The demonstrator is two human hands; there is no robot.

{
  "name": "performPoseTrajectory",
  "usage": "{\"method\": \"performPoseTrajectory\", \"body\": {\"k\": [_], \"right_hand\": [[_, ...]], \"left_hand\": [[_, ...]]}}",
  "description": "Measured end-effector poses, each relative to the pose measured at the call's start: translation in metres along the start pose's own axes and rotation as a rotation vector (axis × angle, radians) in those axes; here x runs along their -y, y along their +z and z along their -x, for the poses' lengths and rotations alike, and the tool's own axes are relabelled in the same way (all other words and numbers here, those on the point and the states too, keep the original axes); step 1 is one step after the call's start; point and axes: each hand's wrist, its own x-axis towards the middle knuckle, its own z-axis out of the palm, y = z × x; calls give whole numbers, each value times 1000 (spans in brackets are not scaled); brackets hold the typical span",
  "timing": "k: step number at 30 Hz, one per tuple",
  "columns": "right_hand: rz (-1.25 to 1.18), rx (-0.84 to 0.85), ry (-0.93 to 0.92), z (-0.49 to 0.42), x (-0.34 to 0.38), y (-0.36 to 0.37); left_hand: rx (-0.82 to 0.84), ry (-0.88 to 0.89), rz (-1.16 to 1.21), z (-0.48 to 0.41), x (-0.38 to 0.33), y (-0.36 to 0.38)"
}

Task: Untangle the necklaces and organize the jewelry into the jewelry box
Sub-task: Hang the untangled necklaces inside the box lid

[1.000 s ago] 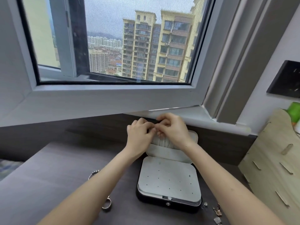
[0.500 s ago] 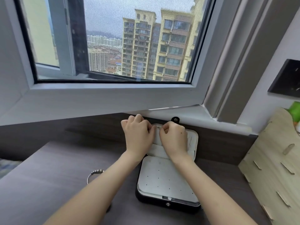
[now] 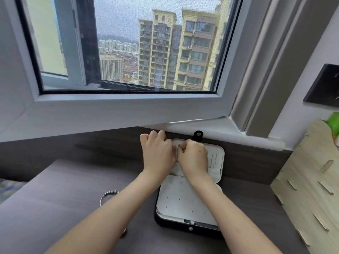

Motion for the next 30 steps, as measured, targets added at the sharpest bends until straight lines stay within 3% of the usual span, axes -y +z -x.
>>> {"method": "performPoseTrajectory", "body": {"k": [8,13,20,26,30], "right_hand": [[-307,-21,-96,5,-3,-19],[-254,26,-124,9,-9,-20],[60,182,-165,25,-17,-14],[-44,97,-195,38,-20,-8],[-138,57,-269,48,-26,-2]], "left_hand": [[2,195,157,27,22,10],[109,200,193,31,24,11],[163,151,306,35,22,12],[248,127,352,31,24,7],[338,115,527,34,28,3]]}}
